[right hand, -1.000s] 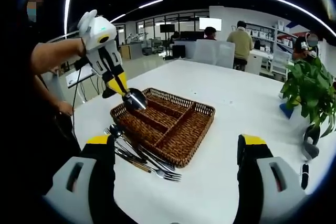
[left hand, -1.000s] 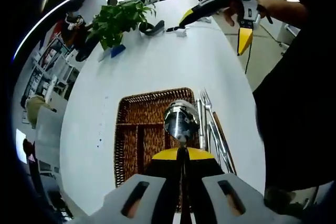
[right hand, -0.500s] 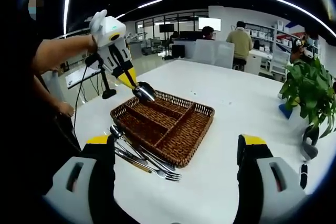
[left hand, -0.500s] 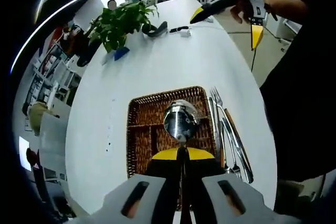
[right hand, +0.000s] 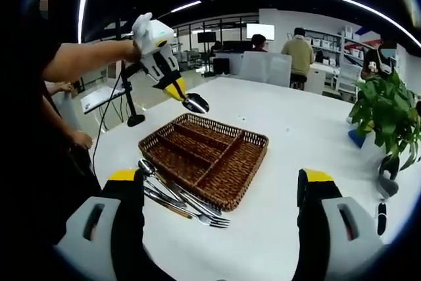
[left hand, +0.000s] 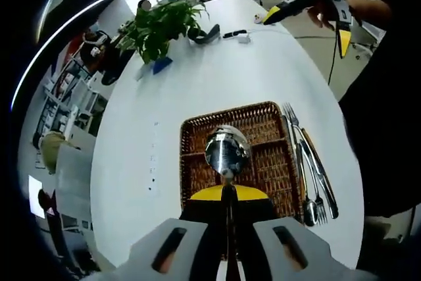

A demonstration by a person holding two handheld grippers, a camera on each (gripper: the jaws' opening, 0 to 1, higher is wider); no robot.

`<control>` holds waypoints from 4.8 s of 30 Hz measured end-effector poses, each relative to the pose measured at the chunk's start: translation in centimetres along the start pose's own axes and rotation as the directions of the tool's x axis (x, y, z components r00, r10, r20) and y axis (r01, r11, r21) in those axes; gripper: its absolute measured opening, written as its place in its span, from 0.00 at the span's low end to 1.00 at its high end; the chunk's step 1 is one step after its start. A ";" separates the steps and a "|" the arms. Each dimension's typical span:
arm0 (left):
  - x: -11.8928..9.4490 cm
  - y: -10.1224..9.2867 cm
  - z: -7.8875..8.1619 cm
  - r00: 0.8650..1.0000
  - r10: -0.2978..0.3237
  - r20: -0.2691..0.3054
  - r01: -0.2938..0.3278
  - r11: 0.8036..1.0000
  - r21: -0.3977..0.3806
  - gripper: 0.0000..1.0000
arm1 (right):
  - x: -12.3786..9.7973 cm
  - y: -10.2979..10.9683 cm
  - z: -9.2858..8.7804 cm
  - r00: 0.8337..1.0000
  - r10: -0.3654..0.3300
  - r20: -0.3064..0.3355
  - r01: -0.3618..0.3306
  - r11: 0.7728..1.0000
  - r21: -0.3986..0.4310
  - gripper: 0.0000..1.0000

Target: Arrange the knives, forks, and spoons in their matching storage slots by inserting each utensil handle-first until every utensil is classified and aligned in the correct compartment

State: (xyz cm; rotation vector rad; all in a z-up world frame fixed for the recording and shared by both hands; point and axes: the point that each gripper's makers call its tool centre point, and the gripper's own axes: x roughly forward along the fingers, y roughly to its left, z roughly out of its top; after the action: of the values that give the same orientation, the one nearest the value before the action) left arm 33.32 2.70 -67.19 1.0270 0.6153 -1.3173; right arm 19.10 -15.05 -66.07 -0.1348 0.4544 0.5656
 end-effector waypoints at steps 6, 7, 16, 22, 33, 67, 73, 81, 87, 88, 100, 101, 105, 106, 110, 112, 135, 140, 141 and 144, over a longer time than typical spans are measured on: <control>0.3 1.6 -0.4 1.000 0.001 0.006 -0.001 1.000 0.010 0.01 | 0.0 -0.1 0.1 1.000 -0.006 0.007 0.006 1.000 0.003 1.00; 0.5 1.9 -0.5 1.000 -0.006 0.014 0.006 1.000 0.008 0.01 | 0.1 -0.1 0.2 1.000 -0.005 0.009 0.005 1.000 0.004 1.00; 1.2 4.3 -1.0 1.000 0.002 0.016 -0.002 1.000 0.027 0.01 | 0.2 0.2 0.0 1.000 0.001 0.004 -0.001 1.000 -0.004 1.00; 1.1 6.5 -1.2 0.999 0.035 0.014 -0.035 0.999 0.036 0.01 | 0.2 0.2 0.1 1.000 0.003 0.004 -0.003 1.000 -0.004 1.00; 1.1 8.8 -1.0 0.999 0.044 0.009 -0.045 0.997 0.068 0.01 | 0.6 0.7 0.0 1.000 0.012 -0.001 -0.012 1.000 -0.003 1.00; 4.8 10.1 -2.5 0.998 0.026 0.054 -0.026 1.000 0.005 0.01 | 0.4 0.7 -1.2 0.999 -0.001 -0.046 0.001 1.000 -0.002 1.00; 5.9 10.1 -3.3 0.997 0.027 0.074 -0.025 0.999 -0.025 0.01 | 0.1 0.7 -1.3 0.999 -0.017 -0.050 0.018 1.000 0.009 1.00; 7.4 9.4 -4.8 0.997 0.017 0.069 -0.015 0.999 -0.036 0.01 | 0.2 0.7 -1.0 0.998 -0.041 -0.047 0.041 0.999 0.008 1.00; 8.5 9.0 -5.5 0.997 0.016 0.072 -0.013 0.999 -0.046 0.01 | 0.3 0.9 -0.6 0.998 -0.045 -0.037 0.045 0.999 0.011 1.00; 8.9 8.9 -5.6 0.997 0.015 0.072 -0.012 0.999 -0.048 0.01 | 0.4 1.0 -0.7 0.998 -0.045 -0.040 0.046 0.999 0.012 1.00; 11.6 7.9 -6.5 0.997 -0.008 0.079 0.012 0.999 -0.051 0.01 | 0.0 0.9 -1.3 0.997 -0.053 -0.049 0.055 0.998 0.032 1.00; 11.8 7.7 -6.5 0.997 -0.012 0.078 0.015 0.999 -0.040 0.01 | 0.0 0.9 -1.4 0.997 -0.056 -0.055 0.058 0.998 0.033 1.00; 12.2 7.5 -6.7 0.997 -0.024 0.076 0.028 0.998 -0.048 0.01 | 0.2 1.0 -1.6 0.997 -0.049 -0.066 0.051 0.998 0.032 1.00; 12.3 7.4 -6.8 0.997 -0.024 0.074 0.028 0.998 -0.048 0.01 | 0.2 1.0 -1.6 0.997 -0.047 -0.065 0.049 0.998 0.031 1.00; 12.7 7.3 -6.9 0.997 -0.033 0.067 0.036 0.998 -0.043 0.01 | 0.4 1.0 -1.2 0.997 -0.046 -0.058 0.047 0.999 0.027 1.00; 13.1 7.4 -7.1 0.997 -0.036 0.062 0.039 0.998 -0.049 0.01 | 0.4 0.9 -1.1 0.998 -0.046 -0.053 0.047 0.999 0.026 1.00; 16.9 7.3 -8.4 0.996 -0.073 0.048 0.078 0.991 -0.113 0.01 | 0.9 0.8 -2.1 0.996 -0.040 -0.078 0.044 0.997 0.056 1.00; 17.5 7.0 -8.8 0.996 -0.081 0.037 0.085 0.989 -0.121 0.01 | 0.9 0.7 -1.9 0.996 -0.045 -0.074 0.049 0.997 0.056 1.00; 17.5 7.0 -8.9 0.996 -0.084 0.034 0.087 0.989 -0.122 0.01 | 0.9 0.7 -2.0 0.996 -0.044 -0.075 0.049 0.997 0.057 1.00; 17.8 6.7 -9.3 0.996 -0.087 0.012 0.088 0.992 -0.094 0.01 | 1.3 1.1 -2.3 0.996 -0.035 -0.082 0.040 0.997 0.060 1.00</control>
State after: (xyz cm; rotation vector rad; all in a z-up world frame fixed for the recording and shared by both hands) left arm 44.93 1.74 -84.90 0.9258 0.7165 -1.3548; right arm 18.55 -14.06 -68.69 -0.1075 0.5461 0.5101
